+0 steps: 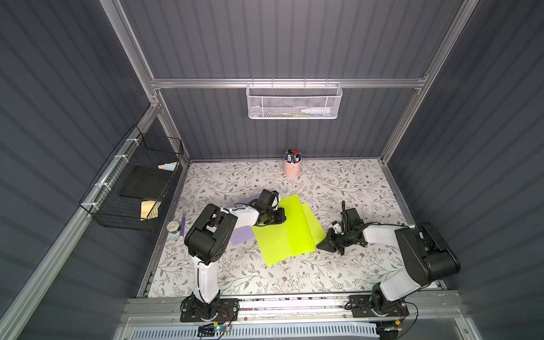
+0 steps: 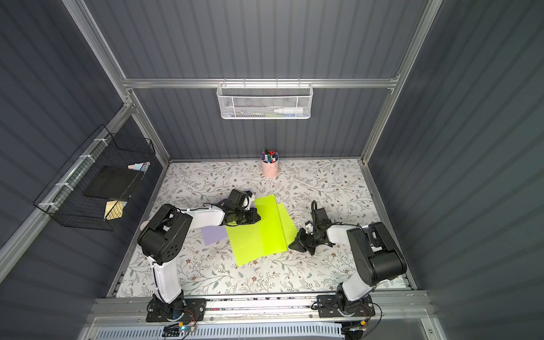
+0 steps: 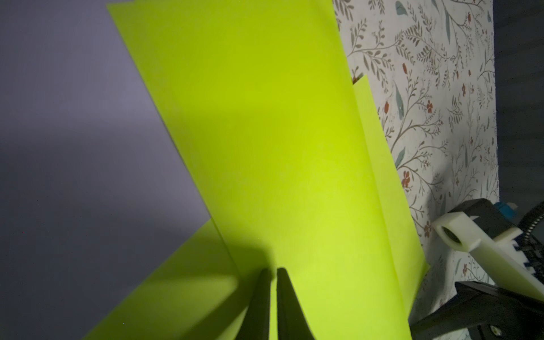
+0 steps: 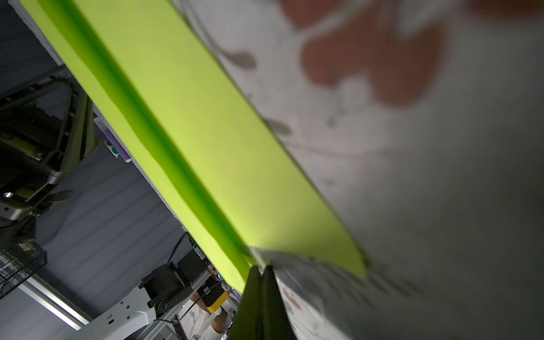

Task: Fold the rectangular paper in half along the long edge
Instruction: Fold the paper, then pick up the paper from the paper.

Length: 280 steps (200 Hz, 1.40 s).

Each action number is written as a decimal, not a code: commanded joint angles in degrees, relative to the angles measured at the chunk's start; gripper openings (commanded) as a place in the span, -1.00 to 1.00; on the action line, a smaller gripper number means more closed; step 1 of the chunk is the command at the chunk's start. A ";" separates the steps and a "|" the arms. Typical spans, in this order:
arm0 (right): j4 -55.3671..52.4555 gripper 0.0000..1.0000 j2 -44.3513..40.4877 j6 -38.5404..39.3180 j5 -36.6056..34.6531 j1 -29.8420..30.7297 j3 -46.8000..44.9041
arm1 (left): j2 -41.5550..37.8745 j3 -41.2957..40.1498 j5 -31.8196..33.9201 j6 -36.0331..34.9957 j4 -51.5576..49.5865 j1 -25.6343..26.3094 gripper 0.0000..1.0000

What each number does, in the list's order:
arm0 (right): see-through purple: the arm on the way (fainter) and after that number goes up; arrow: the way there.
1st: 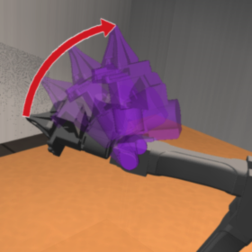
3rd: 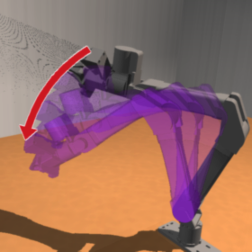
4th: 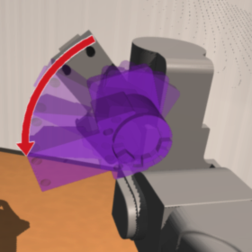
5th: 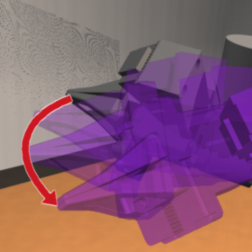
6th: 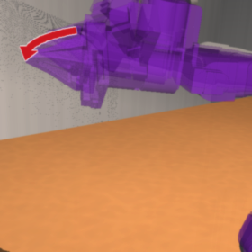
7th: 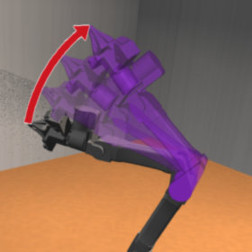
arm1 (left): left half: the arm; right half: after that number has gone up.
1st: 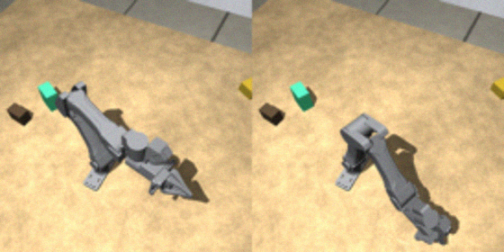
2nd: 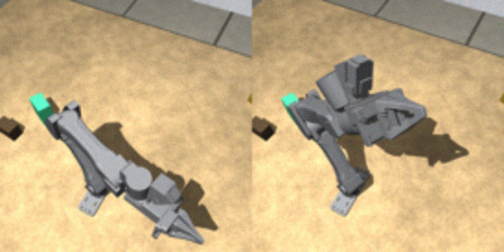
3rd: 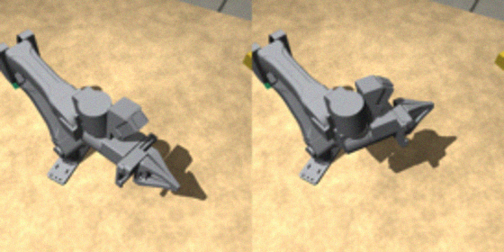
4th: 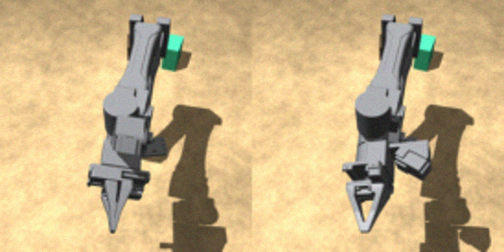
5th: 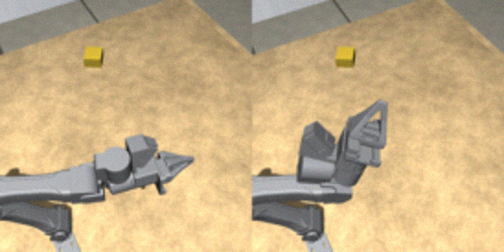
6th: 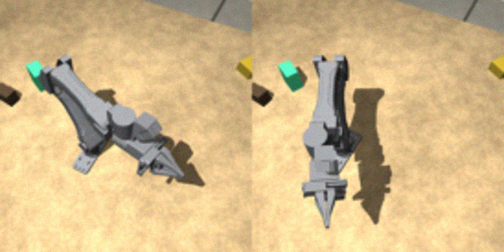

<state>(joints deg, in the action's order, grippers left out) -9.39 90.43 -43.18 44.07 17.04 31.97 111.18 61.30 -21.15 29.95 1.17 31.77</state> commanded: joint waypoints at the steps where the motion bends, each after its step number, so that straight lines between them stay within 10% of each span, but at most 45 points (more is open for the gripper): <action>1: -9.12 -1.00 -0.52 0.16 -3.56 -0.78 -0.80 | 4.86 -2.20 4.20 -1.56 -10.03 -0.05 -0.77; 30: -10.26 -1.00 -4.22 1.24 -4.25 -0.78 4.90 | 4.61 -2.37 4.63 -1.67 -10.25 -0.13 -0.77; 52: -10.04 -0.27 -4.07 2.29 -5.13 -0.87 10.79 | 4.40 -2.53 4.74 -1.65 -10.22 -0.22 -0.77; 83: -9.30 0.02 1.78 6.05 -3.04 -0.87 18.43 | 4.37 -2.67 4.28 -1.46 -9.63 -0.22 -0.77; 280: -12.09 0.03 29.31 19.01 3.47 3.72 41.09 | 4.97 -2.87 2.51 -0.91 -8.29 -0.22 -0.76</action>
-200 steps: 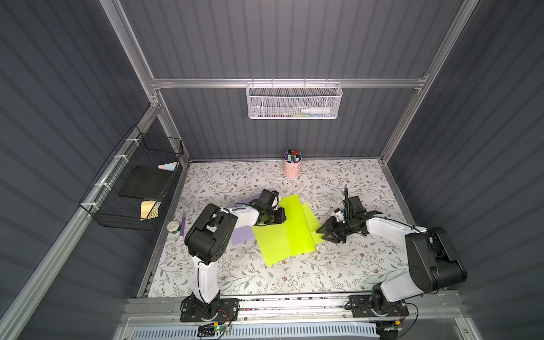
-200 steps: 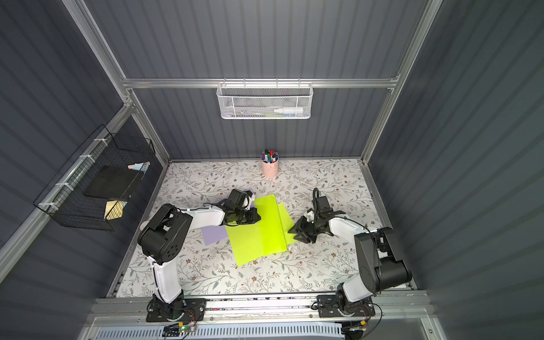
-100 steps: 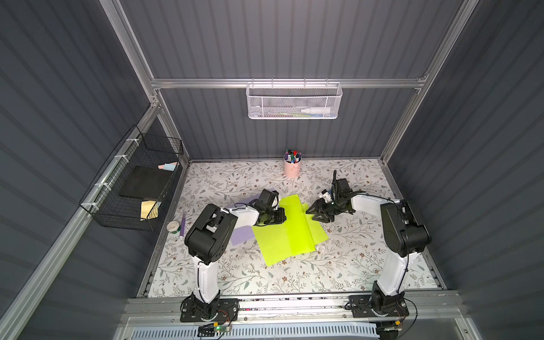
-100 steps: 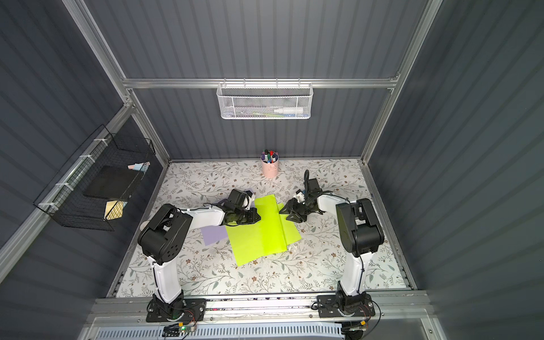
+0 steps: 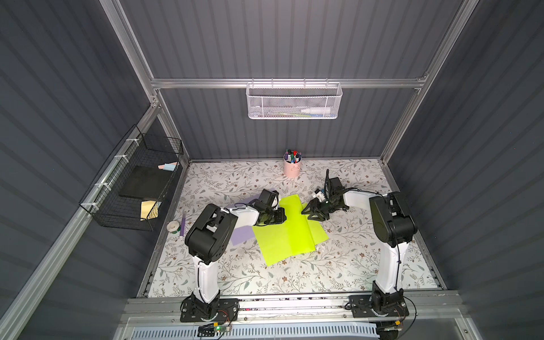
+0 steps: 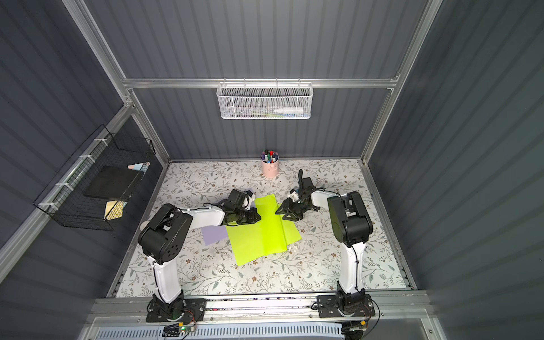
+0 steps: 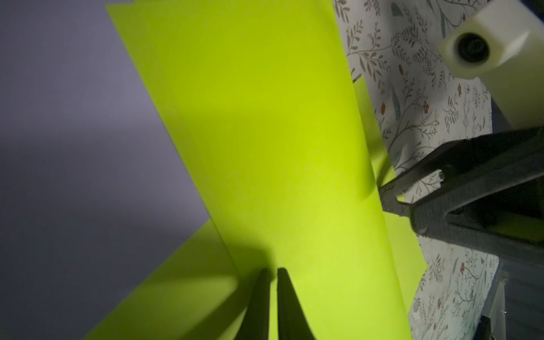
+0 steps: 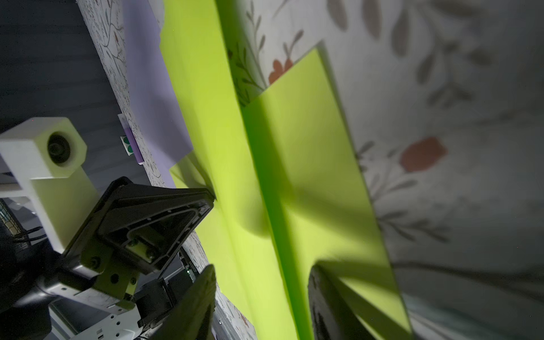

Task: Fold the rectangular paper in half along the long edge
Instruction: Pick up the paper from the paper, then place the paper at the center of the board.

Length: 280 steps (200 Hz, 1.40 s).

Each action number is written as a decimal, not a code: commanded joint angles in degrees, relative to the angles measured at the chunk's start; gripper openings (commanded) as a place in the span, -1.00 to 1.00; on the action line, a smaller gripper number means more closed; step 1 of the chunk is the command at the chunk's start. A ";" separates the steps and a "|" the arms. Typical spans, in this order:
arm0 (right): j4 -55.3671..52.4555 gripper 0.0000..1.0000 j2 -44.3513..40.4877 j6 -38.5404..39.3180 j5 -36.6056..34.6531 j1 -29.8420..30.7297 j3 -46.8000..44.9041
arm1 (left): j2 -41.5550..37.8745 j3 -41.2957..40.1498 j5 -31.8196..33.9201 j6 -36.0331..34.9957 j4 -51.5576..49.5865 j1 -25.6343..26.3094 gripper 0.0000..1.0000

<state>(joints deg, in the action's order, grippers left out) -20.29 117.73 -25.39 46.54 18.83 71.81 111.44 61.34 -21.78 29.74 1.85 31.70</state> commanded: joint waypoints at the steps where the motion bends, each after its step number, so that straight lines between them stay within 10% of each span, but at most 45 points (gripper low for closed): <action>1: -1.17 0.03 2.04 1.22 1.00 2.01 1.28 | 4.69 -2.90 3.10 -0.71 -8.97 -0.15 -0.76; 53: -0.16 -0.10 2.75 0.31 1.71 3.58 1.91 | 4.49 -3.06 3.24 -0.72 -8.97 -0.15 -0.76; 102: 0.54 -0.87 1.80 -0.12 1.53 3.58 0.74 | 4.31 -3.16 3.21 -0.66 -8.97 -0.15 -0.76; 137: 1.56 -1.00 1.48 -0.86 1.37 3.58 0.15 | 3.47 -2.92 3.60 -0.72 -9.27 -0.15 -0.73; 150: 2.23 -1.00 0.81 -1.37 1.04 3.58 -0.29 | 3.12 -2.27 3.69 -0.73 -9.53 -0.15 -0.47; 175: 4.77 -1.00 -1.66 -3.82 0.20 3.26 -1.71 | 1.20 0.22 4.54 -0.48 -9.66 -0.24 0.96; 232: 11.39 -1.00 -12.04 -11.25 0.60 -4.70 -5.87 | -6.81 15.01 7.48 -1.69 -13.54 -2.71 0.98; 280: 7.82 -1.00 -20.18 -13.32 -3.81 -22.97 -9.86 | -11.82 14.82 9.02 -2.64 -15.20 -5.20 0.98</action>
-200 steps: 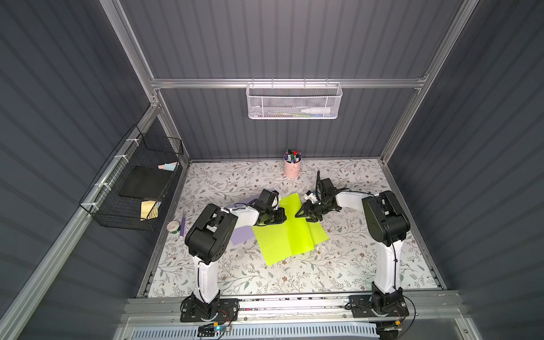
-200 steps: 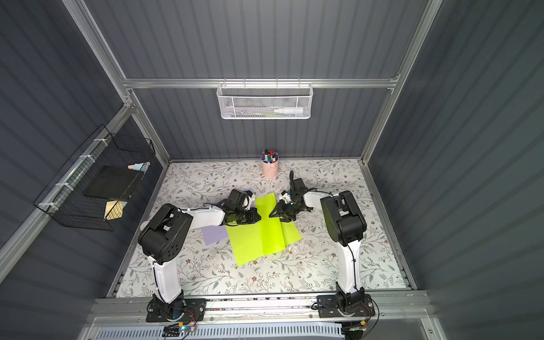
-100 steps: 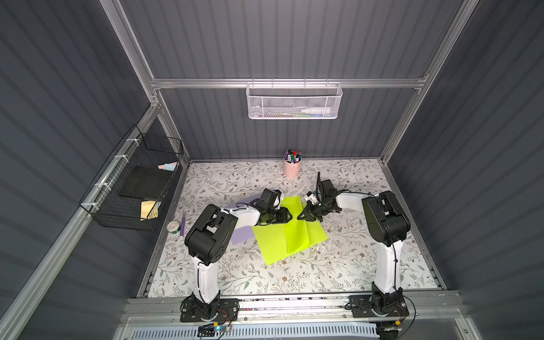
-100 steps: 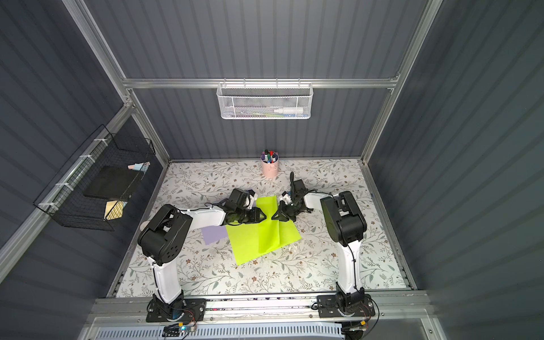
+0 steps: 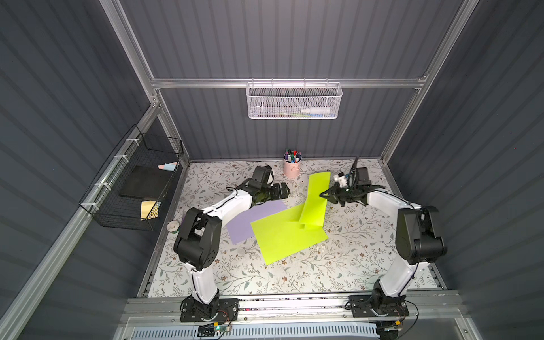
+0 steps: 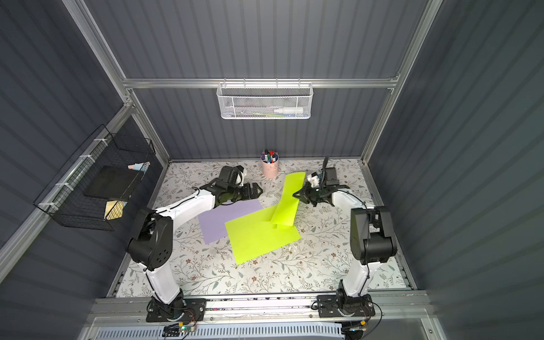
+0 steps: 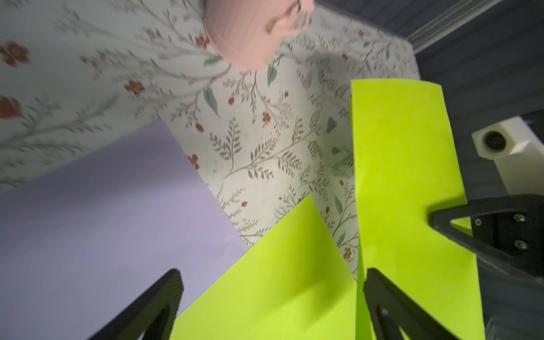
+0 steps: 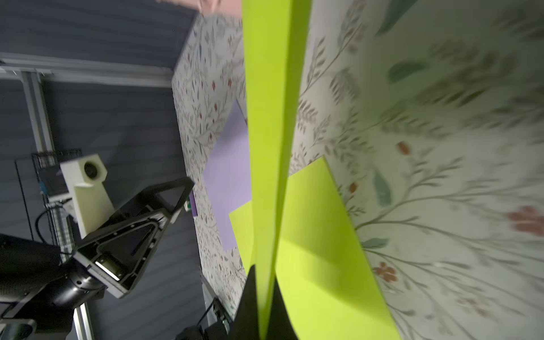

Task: Fold the rectangular paper in half along the long edge
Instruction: Place the paper at the center of the board.

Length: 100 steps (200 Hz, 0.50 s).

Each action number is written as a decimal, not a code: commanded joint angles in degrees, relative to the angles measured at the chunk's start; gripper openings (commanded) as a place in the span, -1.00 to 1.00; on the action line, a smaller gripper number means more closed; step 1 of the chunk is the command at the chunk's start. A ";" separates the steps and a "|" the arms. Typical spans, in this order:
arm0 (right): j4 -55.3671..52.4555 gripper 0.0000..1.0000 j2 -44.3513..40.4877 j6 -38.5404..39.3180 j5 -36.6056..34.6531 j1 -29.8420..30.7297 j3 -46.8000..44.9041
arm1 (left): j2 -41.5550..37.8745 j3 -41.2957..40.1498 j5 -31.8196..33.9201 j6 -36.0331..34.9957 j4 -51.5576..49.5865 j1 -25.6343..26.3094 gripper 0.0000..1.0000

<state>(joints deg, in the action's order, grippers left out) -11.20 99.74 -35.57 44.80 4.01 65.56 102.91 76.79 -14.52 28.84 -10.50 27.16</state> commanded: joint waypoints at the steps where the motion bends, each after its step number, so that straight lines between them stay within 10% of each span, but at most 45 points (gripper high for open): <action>1: -1.19 -1.00 -2.32 -3.21 -2.03 -8.50 -3.78 | -3.45 -0.75 1.73 -1.71 -2.77 -0.68 0.99; 100: 1.35 -1.00 -3.77 -5.55 -9.46 -18.83 -17.77 | -1.60 -6.10 -2.33 -0.85 0.22 -1.58 0.98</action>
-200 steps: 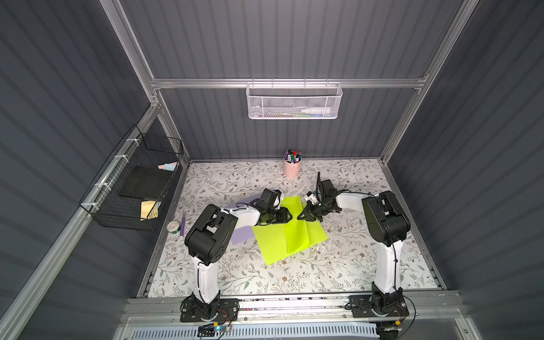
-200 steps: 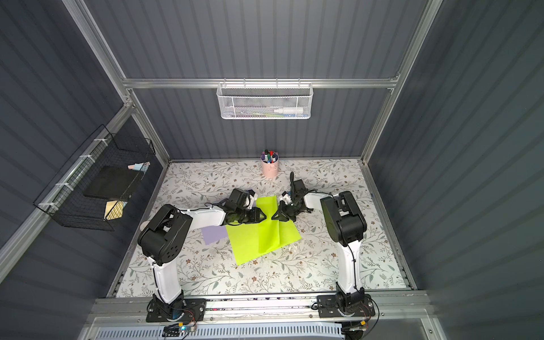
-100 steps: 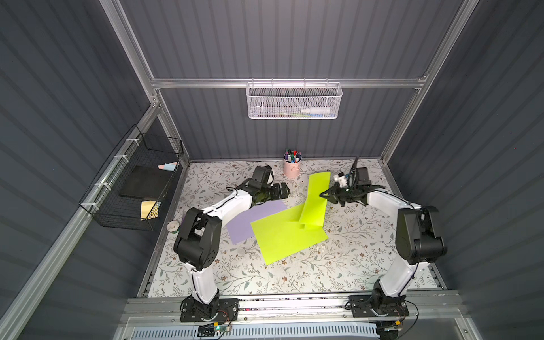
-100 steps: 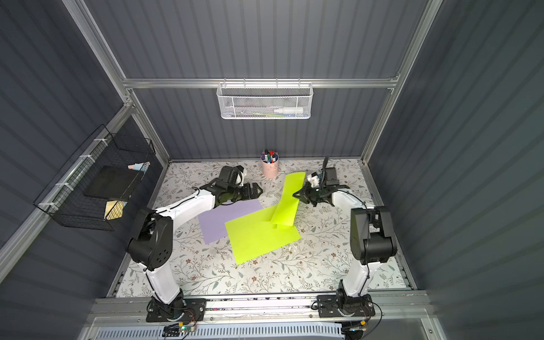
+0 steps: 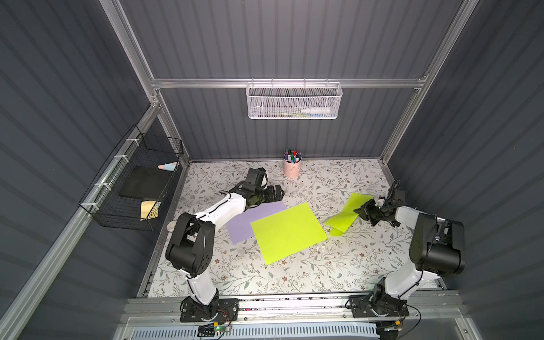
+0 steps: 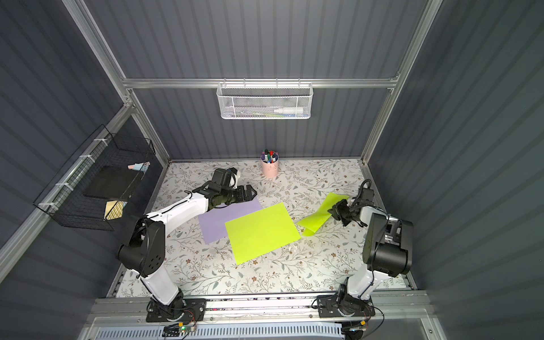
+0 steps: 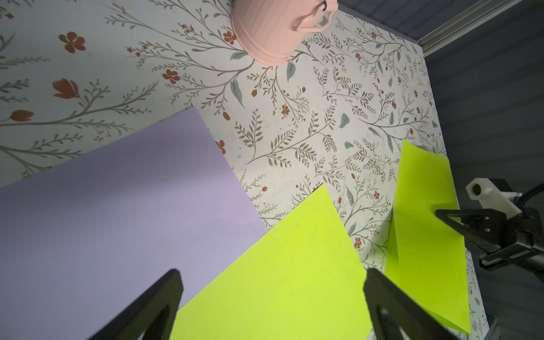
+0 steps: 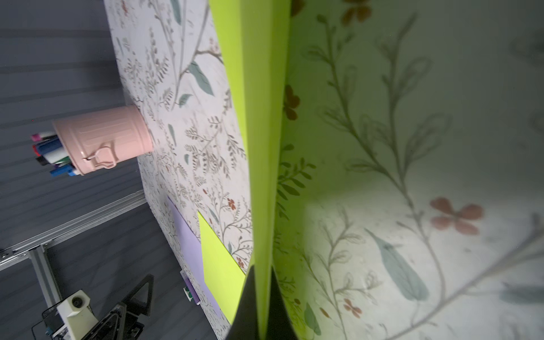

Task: Fold the rectangular paper in half along the long edge
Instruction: Place the paper at the center of the board.

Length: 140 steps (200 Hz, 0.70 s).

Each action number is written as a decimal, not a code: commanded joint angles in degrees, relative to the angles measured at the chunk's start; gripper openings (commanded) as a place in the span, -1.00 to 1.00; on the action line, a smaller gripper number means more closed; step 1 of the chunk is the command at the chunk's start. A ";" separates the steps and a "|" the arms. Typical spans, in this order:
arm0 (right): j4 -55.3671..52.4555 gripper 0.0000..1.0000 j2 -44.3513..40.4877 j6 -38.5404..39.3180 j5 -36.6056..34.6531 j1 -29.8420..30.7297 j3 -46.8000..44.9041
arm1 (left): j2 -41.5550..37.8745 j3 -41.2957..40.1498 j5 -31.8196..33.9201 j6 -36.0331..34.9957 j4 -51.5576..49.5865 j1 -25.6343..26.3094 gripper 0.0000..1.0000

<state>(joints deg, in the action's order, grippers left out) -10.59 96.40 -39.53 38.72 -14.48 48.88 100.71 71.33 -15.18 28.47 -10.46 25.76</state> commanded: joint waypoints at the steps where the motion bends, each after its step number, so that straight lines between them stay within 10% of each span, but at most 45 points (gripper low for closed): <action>1: 0.70 -1.00 -0.51 -1.60 -3.61 -0.31 -1.13 | 0.58 -0.74 -1.68 -0.50 0.18 -0.18 0.98; 104: -7.45 -1.00 6.10 3.22 -6.40 -4.28 9.87 | 1.29 -3.16 -1.38 1.18 1.17 -0.27 0.96; 140: -11.01 -0.12 2.76 3.14 -9.12 -4.32 8.69 | -2.60 -4.51 3.71 1.33 0.41 -0.36 0.96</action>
<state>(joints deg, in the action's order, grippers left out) -17.02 101.86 -37.21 31.35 -18.83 57.89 101.38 67.66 -15.18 29.23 -9.54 25.76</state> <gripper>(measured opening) 0.363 0.982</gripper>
